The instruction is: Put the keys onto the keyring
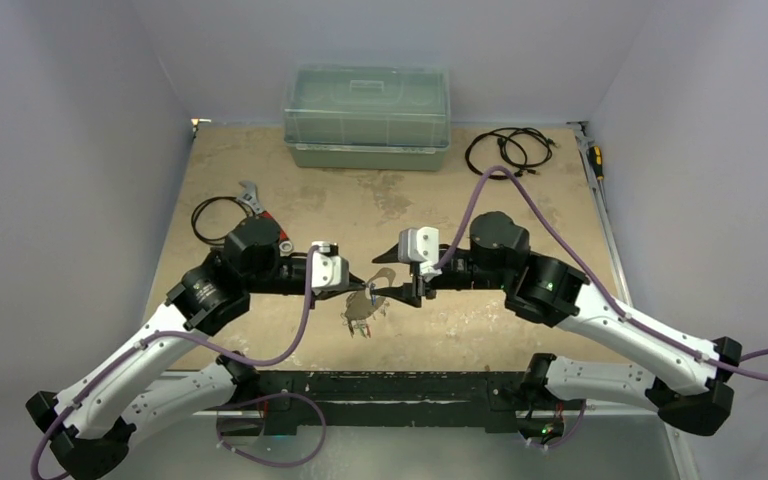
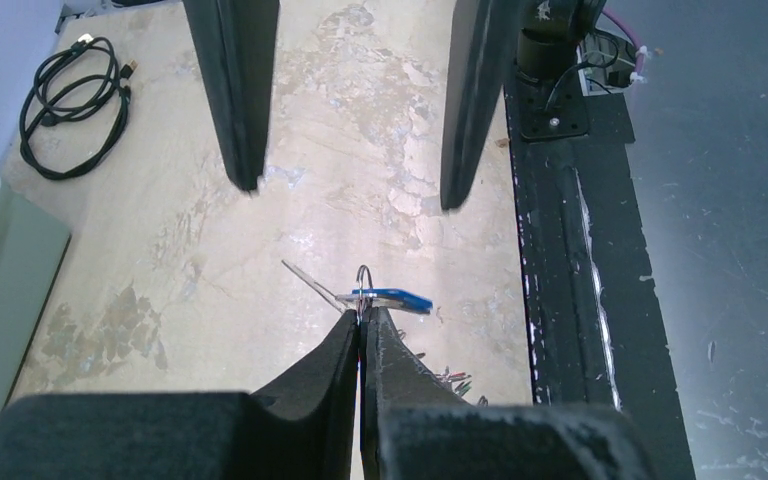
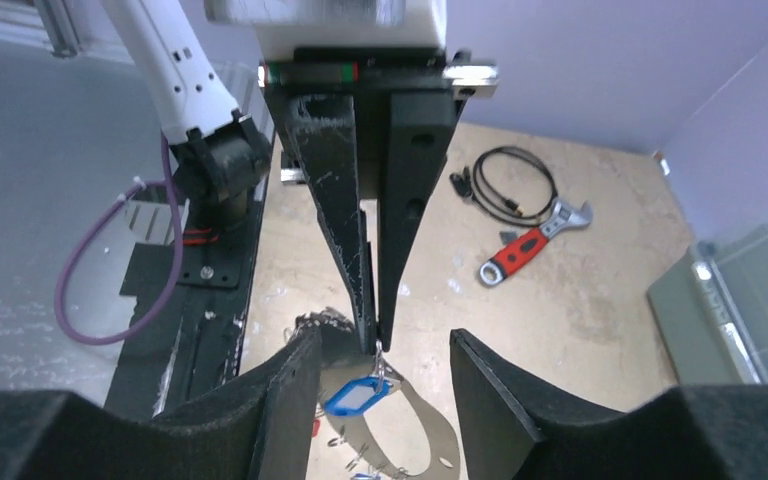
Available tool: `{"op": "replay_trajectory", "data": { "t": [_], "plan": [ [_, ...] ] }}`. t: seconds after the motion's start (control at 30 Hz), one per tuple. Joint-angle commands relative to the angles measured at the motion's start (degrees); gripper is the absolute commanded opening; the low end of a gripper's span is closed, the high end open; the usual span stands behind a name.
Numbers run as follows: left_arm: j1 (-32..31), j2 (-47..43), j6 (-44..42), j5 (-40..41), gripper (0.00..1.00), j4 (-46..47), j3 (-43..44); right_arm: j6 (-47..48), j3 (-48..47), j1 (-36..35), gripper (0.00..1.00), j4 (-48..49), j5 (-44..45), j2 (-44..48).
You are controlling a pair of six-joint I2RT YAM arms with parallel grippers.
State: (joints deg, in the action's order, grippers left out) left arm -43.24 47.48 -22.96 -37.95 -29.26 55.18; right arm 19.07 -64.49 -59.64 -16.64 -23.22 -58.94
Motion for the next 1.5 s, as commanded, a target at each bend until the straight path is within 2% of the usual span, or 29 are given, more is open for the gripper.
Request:
{"op": "replay_trajectory", "data": {
  "t": [0.0, 0.37, 0.5, 0.6, 0.8, 0.97, 1.2, 1.47],
  "plan": [
    [-0.09, -2.80, 1.05, -1.99, 0.00, 8.06, -1.93, -1.06, 1.69, -0.22, 0.53, 5.06, 0.31, 2.49],
    [-0.01, -10.10, 2.96, -2.40, 0.00, 18.30, -10.65, -1.27, 1.43, -0.24, 0.44, 3.69, -0.90, 0.05],
    [0.01, -13.12, 3.80, -2.54, 0.00, 21.87, -13.81, -1.16, 0.75, -0.30, 0.35, 2.54, -0.81, -1.26],
    [0.19, -14.94, 5.53, -1.92, 0.00, 24.94, -16.25, -1.22, 0.64, -0.30, 0.33, 2.10, -1.18, -1.96],
    [0.64, -17.35, 10.39, -1.71, 0.00, 32.33, -19.61, -1.45, 0.93, -0.39, 0.34, 2.71, -2.87, -2.43],
    [0.92, -19.57, 13.70, -0.35, 0.00, 37.45, -21.73, -2.07, 1.65, -0.39, 0.44, 4.62, -3.59, -0.74],
    [1.71, -22.11, 16.40, 0.86, 0.00, 42.80, -24.18, -3.12, 2.97, -0.33, 0.50, 8.32, -4.80, 2.26],
    [2.27, -20.43, 18.01, -1.15, 0.00, 44.40, -24.34, -3.84, 3.66, -0.39, 0.46, 9.93, -4.01, 1.63]
  ]
}}
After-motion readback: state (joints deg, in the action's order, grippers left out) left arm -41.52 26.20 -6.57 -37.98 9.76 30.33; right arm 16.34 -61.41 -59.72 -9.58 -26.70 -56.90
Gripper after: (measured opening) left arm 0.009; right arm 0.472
